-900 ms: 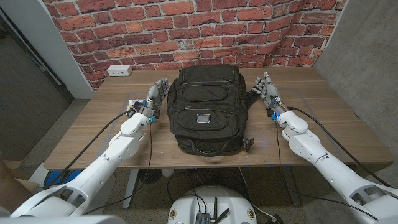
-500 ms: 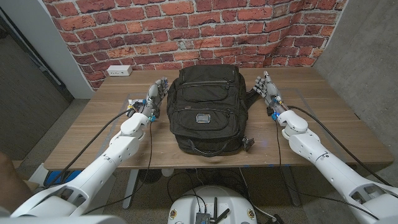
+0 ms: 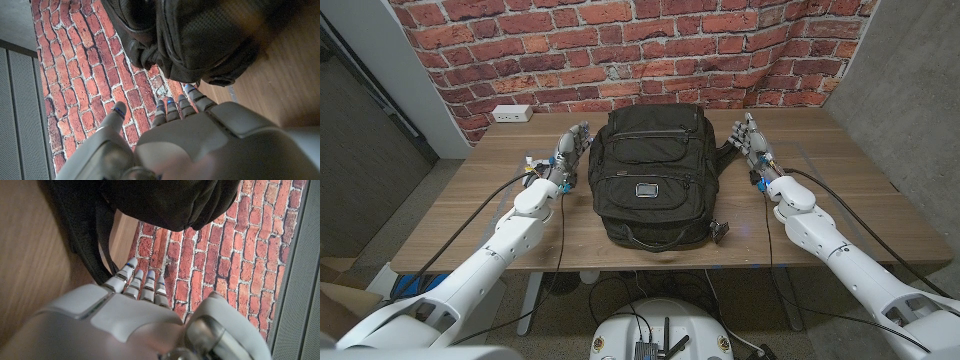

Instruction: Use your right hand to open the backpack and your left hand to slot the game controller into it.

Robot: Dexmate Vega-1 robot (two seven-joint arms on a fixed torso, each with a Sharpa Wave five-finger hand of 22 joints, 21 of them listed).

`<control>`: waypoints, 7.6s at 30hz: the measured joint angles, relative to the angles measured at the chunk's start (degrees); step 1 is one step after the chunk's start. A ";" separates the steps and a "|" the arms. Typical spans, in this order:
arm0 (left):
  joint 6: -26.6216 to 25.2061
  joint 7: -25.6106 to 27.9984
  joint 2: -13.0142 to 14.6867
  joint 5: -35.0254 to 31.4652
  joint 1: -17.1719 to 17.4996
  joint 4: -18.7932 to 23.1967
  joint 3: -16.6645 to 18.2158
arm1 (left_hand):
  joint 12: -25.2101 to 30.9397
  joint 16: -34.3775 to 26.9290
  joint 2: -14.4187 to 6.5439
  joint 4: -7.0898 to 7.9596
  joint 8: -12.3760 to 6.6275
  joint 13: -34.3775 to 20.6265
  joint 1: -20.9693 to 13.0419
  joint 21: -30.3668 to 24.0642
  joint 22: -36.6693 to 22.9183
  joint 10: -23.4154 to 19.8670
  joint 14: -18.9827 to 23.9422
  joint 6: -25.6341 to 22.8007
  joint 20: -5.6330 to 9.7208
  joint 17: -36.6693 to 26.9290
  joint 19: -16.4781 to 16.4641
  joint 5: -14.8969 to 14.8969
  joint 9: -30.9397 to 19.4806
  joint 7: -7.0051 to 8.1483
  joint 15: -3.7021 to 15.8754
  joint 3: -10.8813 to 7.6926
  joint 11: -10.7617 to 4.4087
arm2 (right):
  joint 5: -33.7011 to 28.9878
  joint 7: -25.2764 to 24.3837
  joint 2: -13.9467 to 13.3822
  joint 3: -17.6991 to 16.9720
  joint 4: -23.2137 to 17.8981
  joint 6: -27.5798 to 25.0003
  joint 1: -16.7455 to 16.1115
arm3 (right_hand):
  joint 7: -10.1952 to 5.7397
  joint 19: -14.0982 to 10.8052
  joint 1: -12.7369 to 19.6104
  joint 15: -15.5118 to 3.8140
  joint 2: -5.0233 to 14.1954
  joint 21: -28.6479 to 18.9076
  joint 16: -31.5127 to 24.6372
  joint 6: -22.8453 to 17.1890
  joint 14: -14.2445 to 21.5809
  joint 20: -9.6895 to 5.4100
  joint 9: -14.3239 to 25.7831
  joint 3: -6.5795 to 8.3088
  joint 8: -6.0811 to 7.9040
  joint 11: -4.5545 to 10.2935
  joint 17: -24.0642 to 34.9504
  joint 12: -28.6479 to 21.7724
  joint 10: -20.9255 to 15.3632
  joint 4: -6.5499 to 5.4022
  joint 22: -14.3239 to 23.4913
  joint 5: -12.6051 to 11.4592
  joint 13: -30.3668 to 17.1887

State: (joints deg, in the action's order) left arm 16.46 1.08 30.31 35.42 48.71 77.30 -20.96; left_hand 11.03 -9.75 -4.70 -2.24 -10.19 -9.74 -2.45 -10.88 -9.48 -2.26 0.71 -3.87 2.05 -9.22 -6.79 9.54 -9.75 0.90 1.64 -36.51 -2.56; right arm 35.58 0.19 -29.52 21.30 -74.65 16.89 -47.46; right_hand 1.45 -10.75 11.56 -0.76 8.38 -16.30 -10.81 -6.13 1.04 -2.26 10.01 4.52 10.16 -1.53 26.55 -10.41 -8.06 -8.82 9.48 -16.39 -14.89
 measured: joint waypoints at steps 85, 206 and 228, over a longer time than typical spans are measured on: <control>-20.02 -2.74 34.19 -19.52 5.54 25.42 6.02 | 0.22 -0.44 4.87 -9.06 -1.56 0.02 -13.33 0.44 0.15 -3.81 4.12 -4.60 0.30 0.02 -0.93 1.71 0.02 7.07 0.41 -2.95 -5.85 | -1.02 -2.63 0.05 -0.27 -3.57 1.72 -3.86 | -0.51 -0.83 -0.58 -0.59 -0.11 2.66 0.01 0.12 0.02 0.21 -0.15 2.05 0.21 0.30 -2.92 0.00 0.31 0.19 -0.02 0.00 2.91; -24.04 -33.01 29.04 -78.70 -18.37 15.77 -18.14 | 0.03 -0.65 14.33 -8.20 -1.33 -0.25 -37.39 0.44 0.13 8.07 -2.21 13.20 -0.19 -0.11 11.03 0.82 -0.54 -0.92 0.18 0.79 -1.56 | -3.21 -6.54 1.30 0.48 -3.76 0.93 -3.32 | -0.82 -1.53 -2.36 -0.58 -0.84 4.88 -0.22 0.43 0.01 0.93 -0.13 4.55 0.21 0.51 -5.83 -0.41 0.52 0.45 -0.02 0.00 3.95; -23.10 -26.77 27.19 -76.57 -18.57 10.50 -19.08 | 1.33 -1.07 14.30 -8.43 -3.40 -0.25 -40.08 0.44 0.13 1.02 4.67 6.56 0.00 -0.12 6.74 0.82 -0.53 1.82 0.49 2.77 -5.36 | -3.46 -7.45 0.51 0.12 -5.54 0.23 -4.28 | -0.82 -1.53 -2.89 -0.46 -0.91 4.88 -0.45 0.43 -0.11 0.92 -0.13 4.75 0.21 0.51 -6.09 -0.44 0.52 0.65 -0.02 0.00 4.24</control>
State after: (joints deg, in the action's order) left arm -6.64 -25.69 57.50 -41.15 30.14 87.80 -40.04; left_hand 12.35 -10.82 9.60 -10.68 -13.60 -9.99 -42.52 -10.44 -9.35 -1.24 5.38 2.68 2.04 -9.33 -0.05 10.36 -10.28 2.72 2.14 -33.74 -7.92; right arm 32.12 -7.26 -29.01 21.42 -80.19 17.13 -51.74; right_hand 0.63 -12.28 8.68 -1.22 7.47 -11.43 -11.26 -5.70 0.93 -1.33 9.88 9.27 10.37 -1.02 20.46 -10.85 -7.54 -8.17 9.46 -16.38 -10.65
